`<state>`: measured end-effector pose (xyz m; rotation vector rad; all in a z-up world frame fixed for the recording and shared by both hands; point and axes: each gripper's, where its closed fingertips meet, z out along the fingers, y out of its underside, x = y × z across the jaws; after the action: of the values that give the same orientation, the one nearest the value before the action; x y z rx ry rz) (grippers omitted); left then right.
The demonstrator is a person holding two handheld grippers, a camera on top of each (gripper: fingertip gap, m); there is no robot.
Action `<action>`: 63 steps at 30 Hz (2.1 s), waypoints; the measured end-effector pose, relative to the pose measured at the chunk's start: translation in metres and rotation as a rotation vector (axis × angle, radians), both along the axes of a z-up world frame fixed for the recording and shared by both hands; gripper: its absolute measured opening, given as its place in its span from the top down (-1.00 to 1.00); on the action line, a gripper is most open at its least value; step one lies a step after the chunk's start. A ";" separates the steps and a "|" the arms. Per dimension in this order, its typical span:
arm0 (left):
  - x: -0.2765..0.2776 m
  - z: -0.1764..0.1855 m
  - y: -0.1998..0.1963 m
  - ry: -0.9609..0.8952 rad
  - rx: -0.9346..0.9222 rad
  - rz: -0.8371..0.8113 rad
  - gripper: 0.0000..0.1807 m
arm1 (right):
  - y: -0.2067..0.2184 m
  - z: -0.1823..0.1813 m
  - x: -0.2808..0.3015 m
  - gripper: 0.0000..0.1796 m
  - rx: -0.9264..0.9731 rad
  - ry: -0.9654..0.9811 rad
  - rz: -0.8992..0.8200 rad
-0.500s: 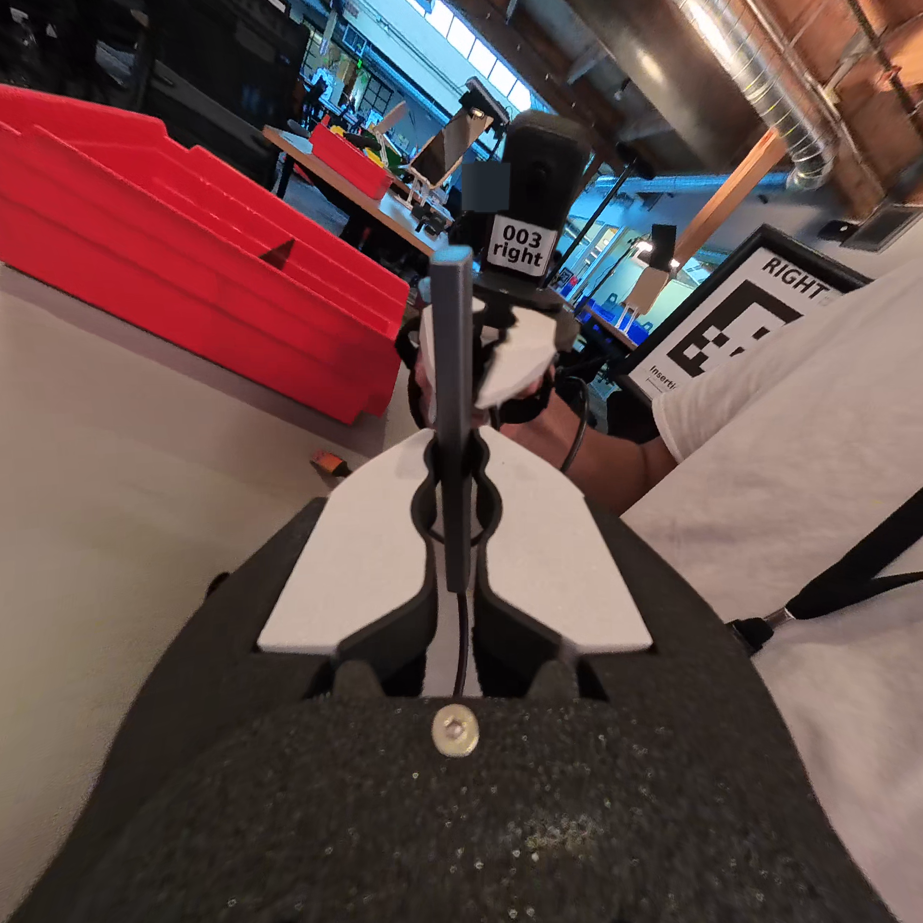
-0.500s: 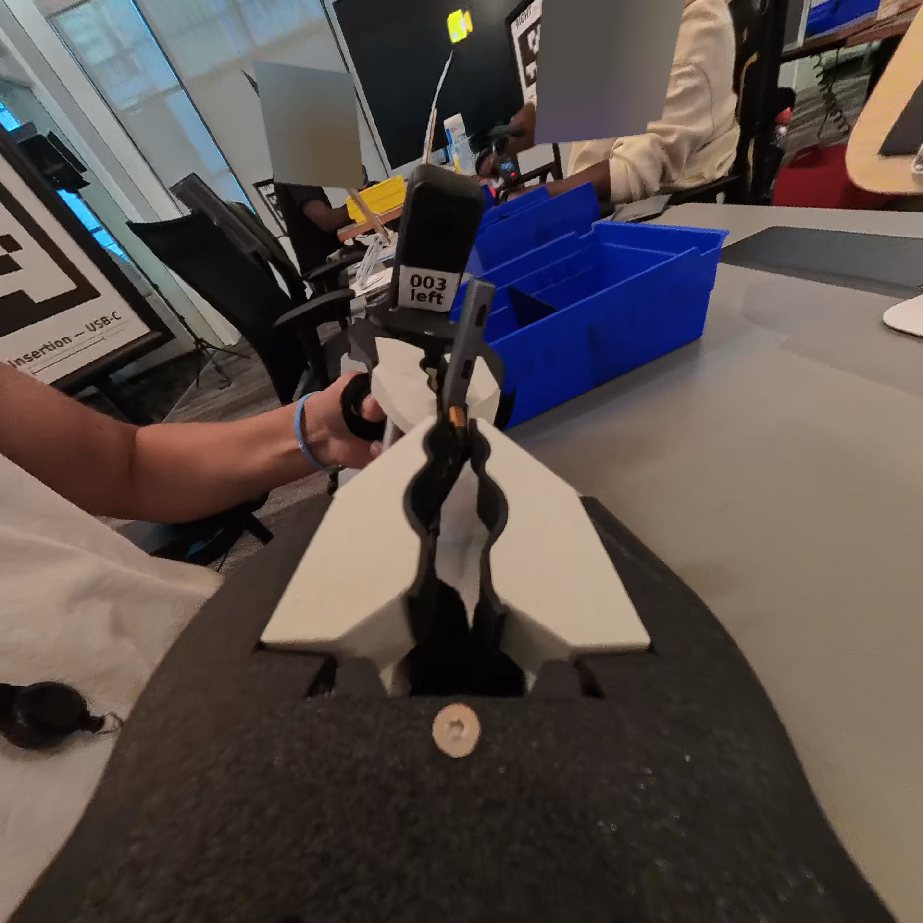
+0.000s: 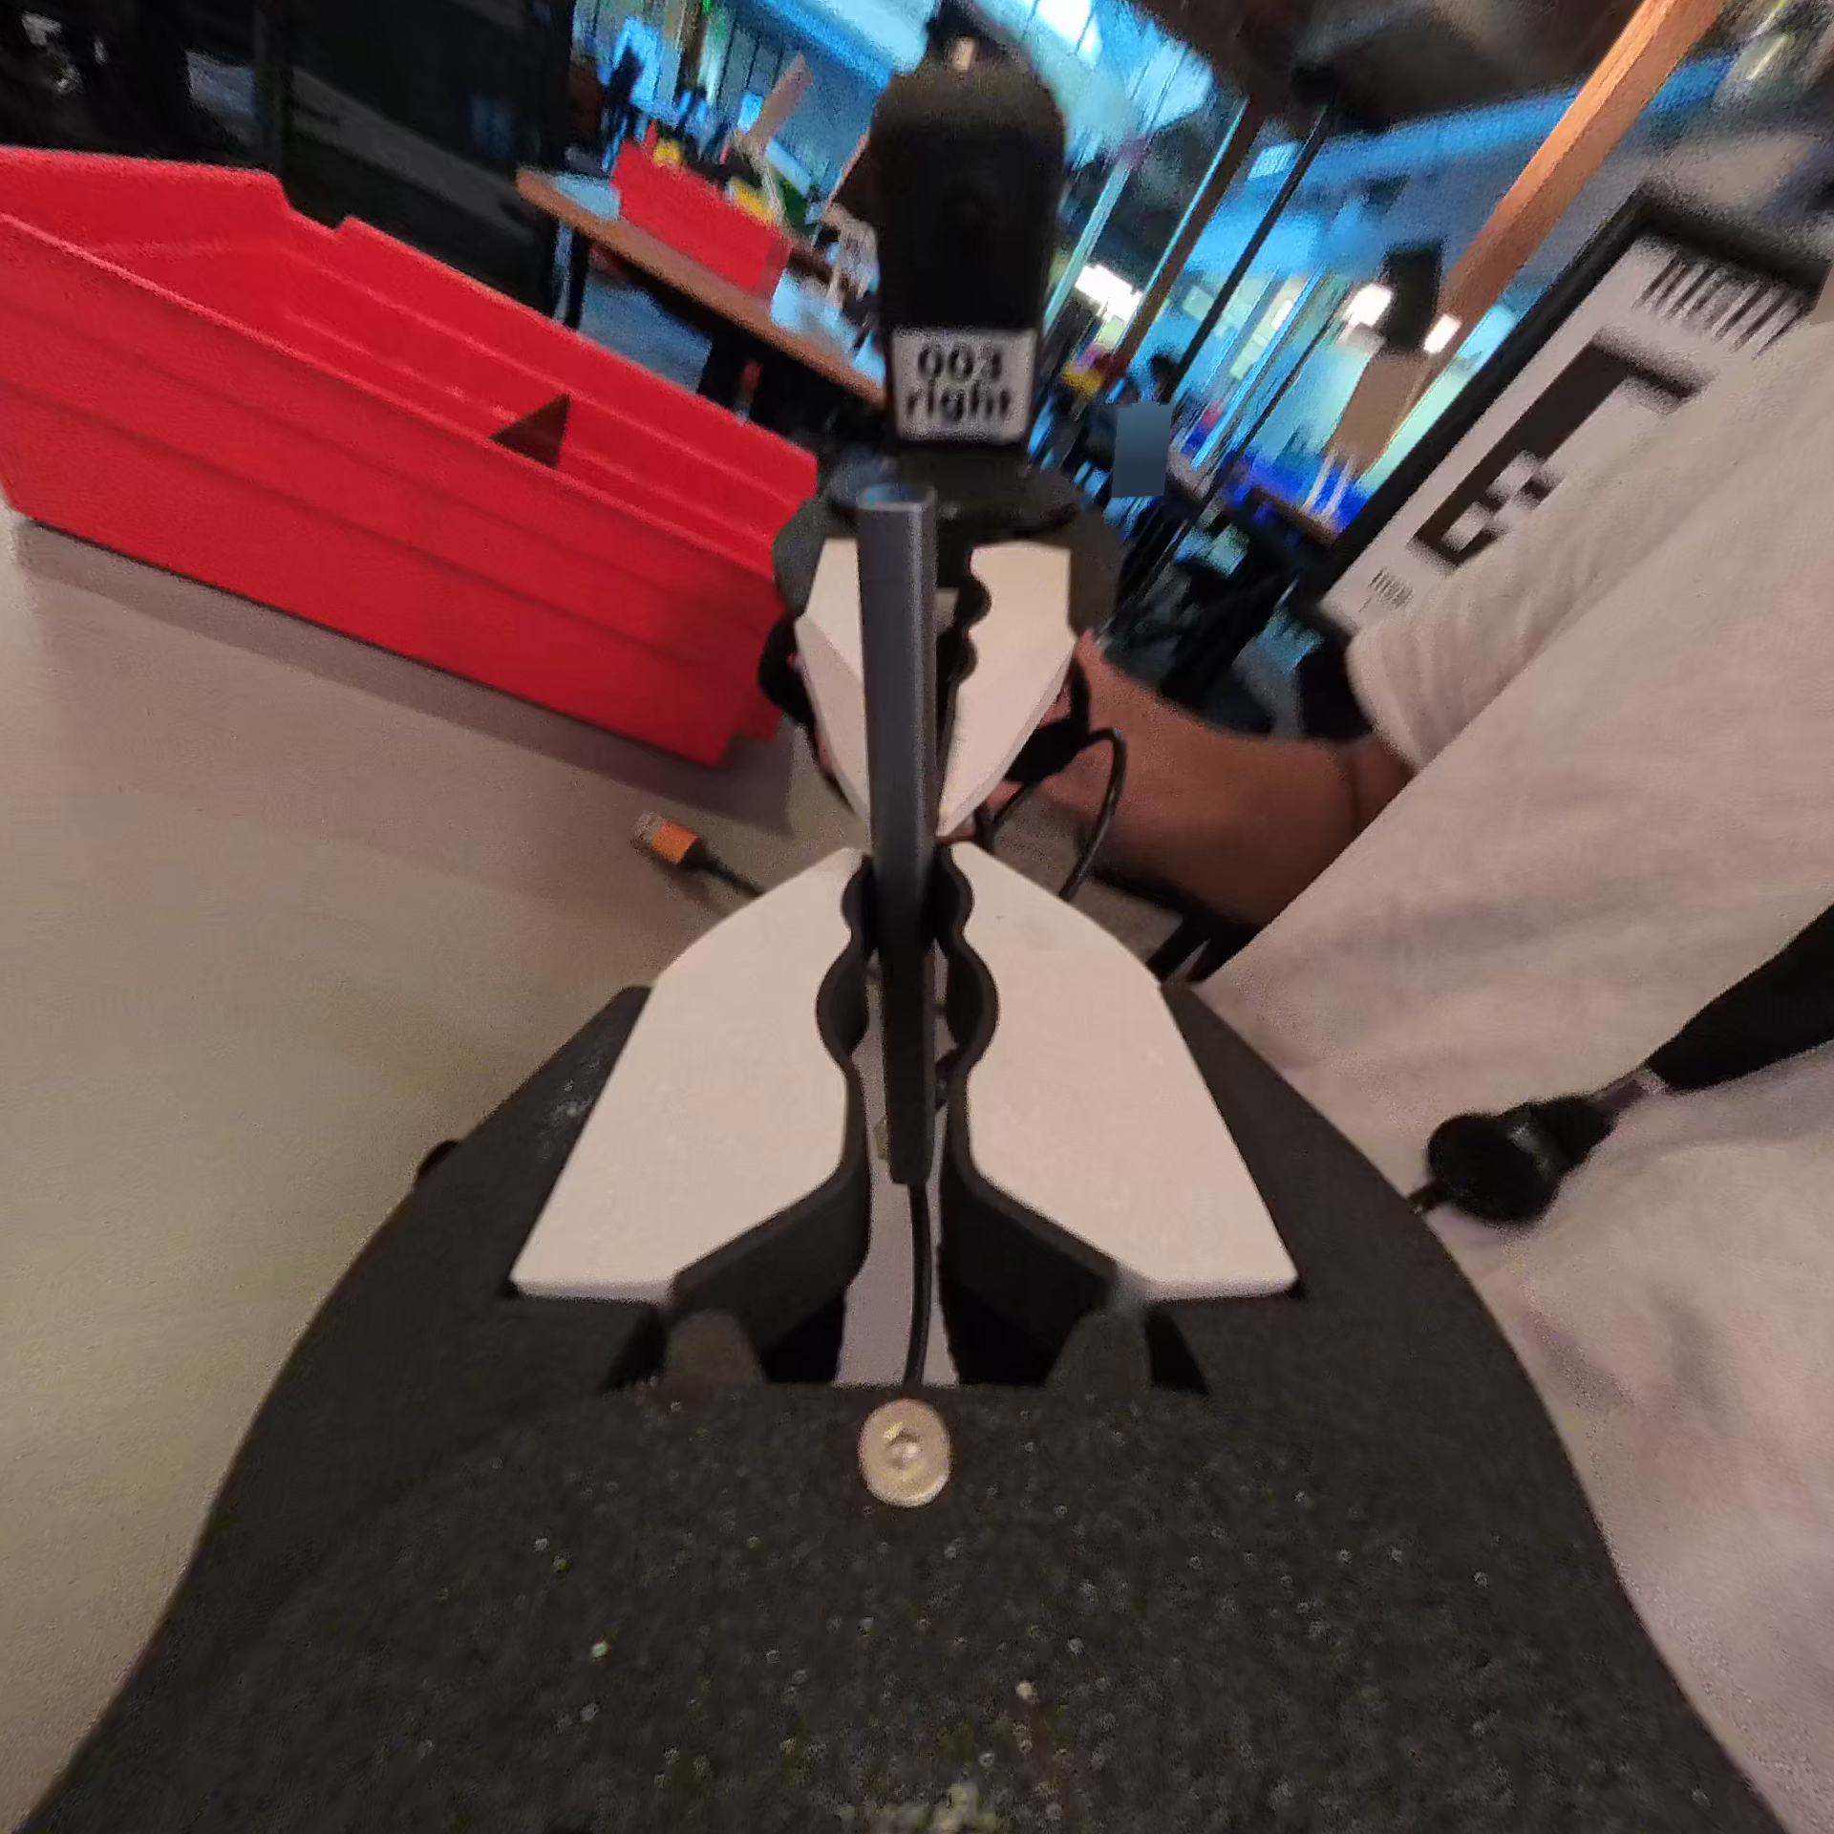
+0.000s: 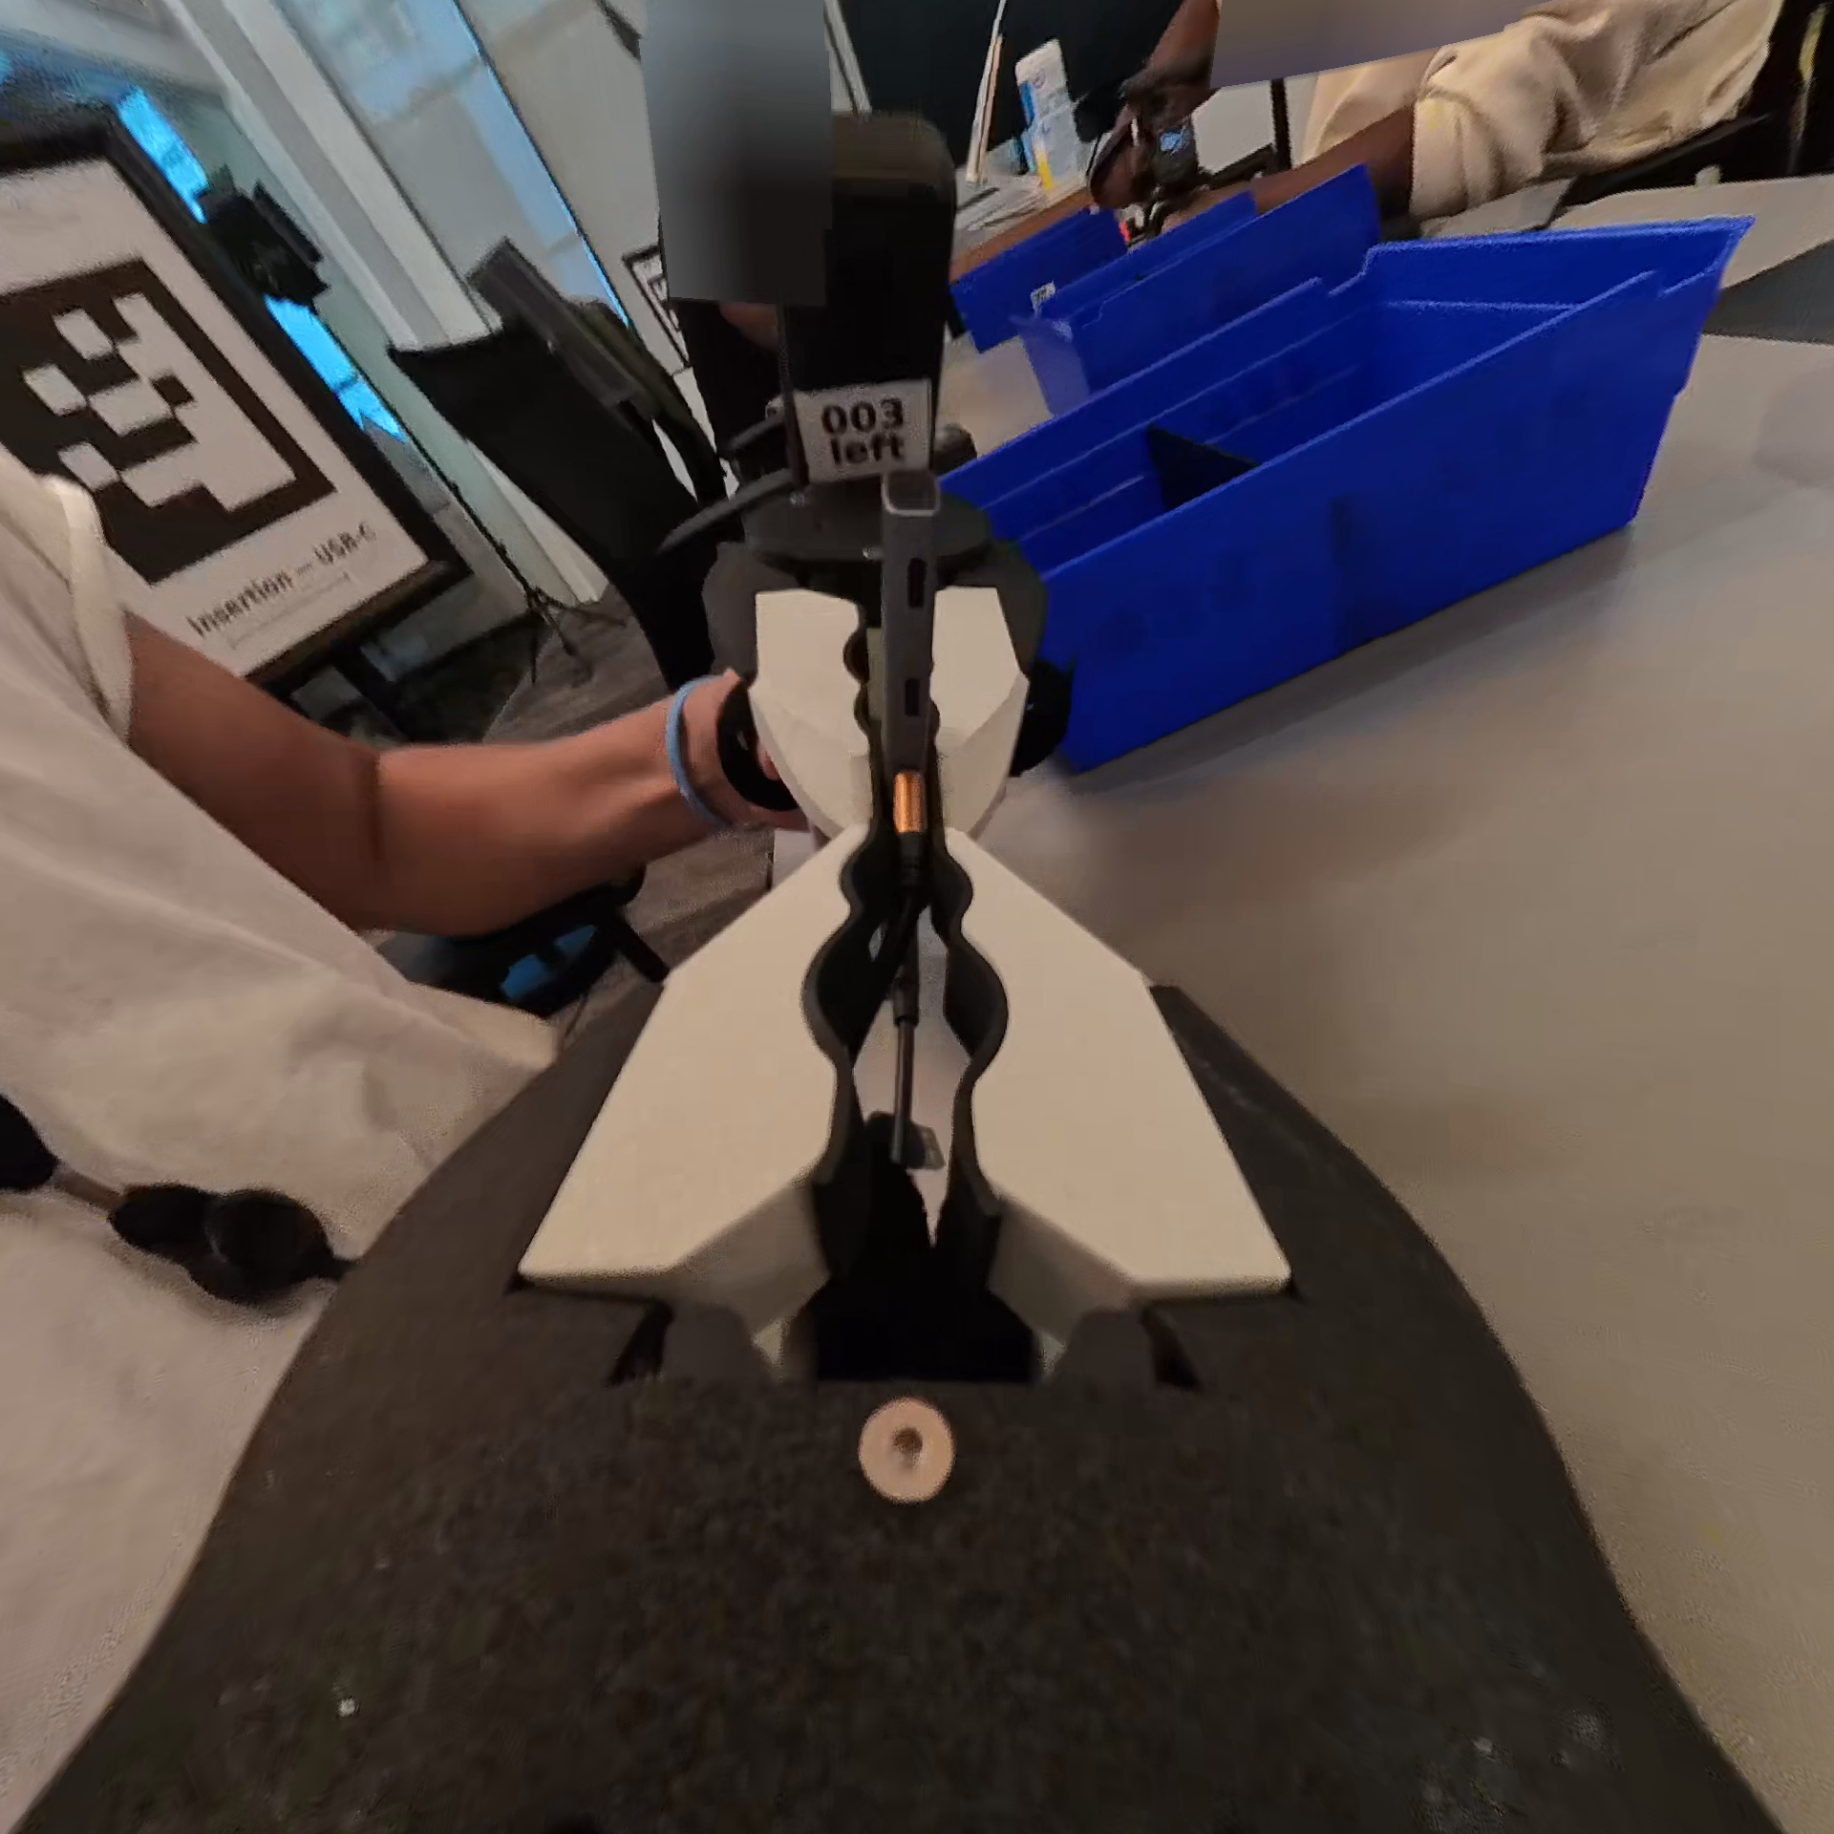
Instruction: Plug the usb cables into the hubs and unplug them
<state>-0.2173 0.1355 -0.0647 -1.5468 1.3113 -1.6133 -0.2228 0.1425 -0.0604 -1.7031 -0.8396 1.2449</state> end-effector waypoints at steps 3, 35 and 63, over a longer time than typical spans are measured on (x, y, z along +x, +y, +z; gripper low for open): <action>-0.007 -0.006 -0.013 0.040 0.070 -0.047 0.89 | -0.014 -0.005 -0.005 0.94 0.030 -0.037 0.066; -0.054 -0.006 0.017 -0.066 -0.043 0.332 0.89 | 0.007 0.257 0.255 0.94 0.390 0.201 -0.502; -0.043 -0.020 0.008 0.007 -0.029 0.285 0.89 | 0.057 -0.109 0.354 0.93 -0.300 -1.113 -0.821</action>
<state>-0.2603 0.1437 -0.0851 -1.6724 1.0207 -1.4533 0.1313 0.1998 -0.1699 -2.6107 -0.3978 -0.2266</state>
